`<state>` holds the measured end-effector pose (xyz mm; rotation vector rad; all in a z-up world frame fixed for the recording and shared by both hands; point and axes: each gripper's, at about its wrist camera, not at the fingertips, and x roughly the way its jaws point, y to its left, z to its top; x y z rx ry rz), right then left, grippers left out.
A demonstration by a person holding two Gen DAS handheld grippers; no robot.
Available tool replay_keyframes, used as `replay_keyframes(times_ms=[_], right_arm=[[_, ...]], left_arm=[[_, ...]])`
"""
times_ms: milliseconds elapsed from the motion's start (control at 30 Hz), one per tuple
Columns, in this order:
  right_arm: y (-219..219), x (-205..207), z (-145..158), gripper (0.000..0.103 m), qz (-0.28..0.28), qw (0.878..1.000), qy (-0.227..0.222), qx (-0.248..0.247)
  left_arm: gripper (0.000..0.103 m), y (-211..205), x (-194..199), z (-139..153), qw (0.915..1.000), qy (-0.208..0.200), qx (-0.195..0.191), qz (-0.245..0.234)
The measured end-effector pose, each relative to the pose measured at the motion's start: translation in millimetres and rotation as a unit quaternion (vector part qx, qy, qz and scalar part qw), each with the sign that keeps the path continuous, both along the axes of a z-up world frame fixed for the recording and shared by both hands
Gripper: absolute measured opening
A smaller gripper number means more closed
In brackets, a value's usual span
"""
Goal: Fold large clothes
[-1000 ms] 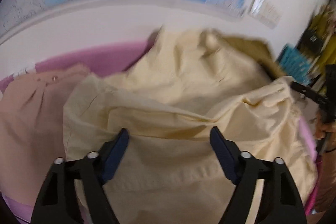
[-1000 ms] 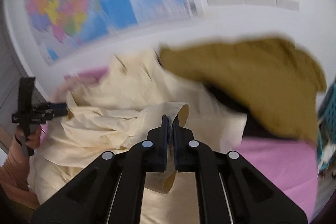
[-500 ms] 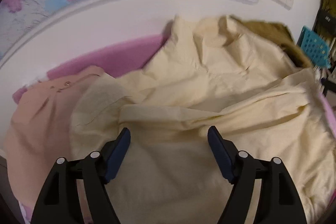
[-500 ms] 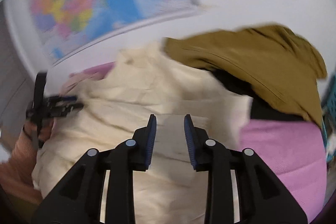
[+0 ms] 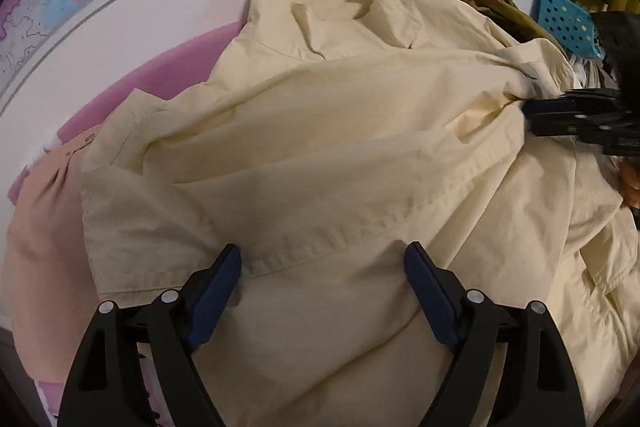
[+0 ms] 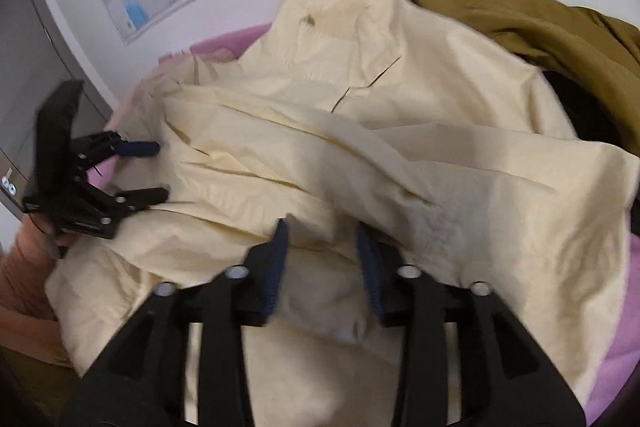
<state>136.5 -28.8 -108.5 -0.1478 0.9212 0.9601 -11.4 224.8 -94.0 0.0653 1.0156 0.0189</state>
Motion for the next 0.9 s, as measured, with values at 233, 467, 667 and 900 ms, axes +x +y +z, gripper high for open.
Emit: replay_keyframes(times_ms=[233,467,667,900], right_arm=[[-50,-26,24,0.052,-0.014,1.000,-0.019,0.021],[-74,-17,-4,0.056,-0.058,0.998,0.027,0.017],[-104,-25,12,0.058,-0.084,0.993,0.035,0.080],[-160,-68,27,0.069,-0.104,0.987,0.032,0.122]], left_arm=[[0.083,0,-31,22,0.9991,-0.039,-0.010,0.012],[0.089,19,-79,25,0.9952,-0.061,-0.053,0.055],[0.089,41,-124,28,0.9846,-0.080,-0.118,0.101],[0.095,57,-180,27,0.9667,-0.107,-0.204,0.111]])
